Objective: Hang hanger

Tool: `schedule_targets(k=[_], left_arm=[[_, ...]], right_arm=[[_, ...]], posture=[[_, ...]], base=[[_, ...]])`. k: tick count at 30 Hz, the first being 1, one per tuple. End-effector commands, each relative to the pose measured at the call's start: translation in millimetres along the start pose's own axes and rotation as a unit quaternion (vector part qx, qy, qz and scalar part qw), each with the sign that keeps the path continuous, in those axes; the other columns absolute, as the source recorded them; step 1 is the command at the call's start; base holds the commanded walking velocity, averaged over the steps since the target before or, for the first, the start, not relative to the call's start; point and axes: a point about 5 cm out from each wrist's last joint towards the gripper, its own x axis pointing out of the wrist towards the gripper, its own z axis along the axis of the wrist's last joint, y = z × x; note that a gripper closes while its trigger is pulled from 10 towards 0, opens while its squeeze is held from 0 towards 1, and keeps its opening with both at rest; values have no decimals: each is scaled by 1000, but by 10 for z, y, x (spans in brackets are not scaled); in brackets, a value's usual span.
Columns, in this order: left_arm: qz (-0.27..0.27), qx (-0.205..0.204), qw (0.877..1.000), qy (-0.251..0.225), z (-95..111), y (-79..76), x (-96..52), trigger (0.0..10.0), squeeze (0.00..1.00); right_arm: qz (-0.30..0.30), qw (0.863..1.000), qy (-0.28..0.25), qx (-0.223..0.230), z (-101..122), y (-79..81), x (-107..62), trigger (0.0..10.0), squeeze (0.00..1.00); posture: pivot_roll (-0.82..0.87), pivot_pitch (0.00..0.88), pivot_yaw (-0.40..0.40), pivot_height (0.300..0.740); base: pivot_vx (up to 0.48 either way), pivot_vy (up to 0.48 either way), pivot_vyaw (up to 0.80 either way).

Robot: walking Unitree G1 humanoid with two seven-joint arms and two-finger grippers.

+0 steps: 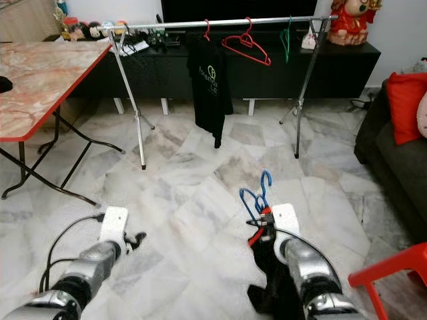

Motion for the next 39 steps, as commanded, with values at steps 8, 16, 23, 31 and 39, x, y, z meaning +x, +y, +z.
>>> schedule_targets(k=[8, 16, 23, 31, 39], left_arm=[[-1, 4, 1000, 24, -169, -23, -10, 10000, 0], [-4, 36, 999, 36, -95, 14, 4, 10000, 0], [-8, 45, 998, 47, -205, 19, -12, 10000, 0], [-8, 54, 997, 52, -216, 36, -14, 10000, 0], [-9, 56, 997, 52, -217, 16, -13, 10000, 0]], right_arm=[[-34, 997, -19, 64, -115, -26, 2, 10000, 0], [-43, 997, 8, 66, -215, 23, 10, 10000, 0], [-43, 997, 4, 71, -176, 32, 15, 10000, 0], [-37, 997, 4, 65, -172, 56, 18, 10000, 0], [-31, 998, 1, 60, -162, 64, 19, 10000, 0]], posture=[[-128, 0, -16, 740], [-123, 0, -9, 740], [-141, 0, 15, 740], [-134, 0, 15, 740], [-137, 0, 14, 740]], base=[[0, 0, 0], [0, 0, -254], [0, 0, -785], [0, 0, -784], [0, 0, -741]])
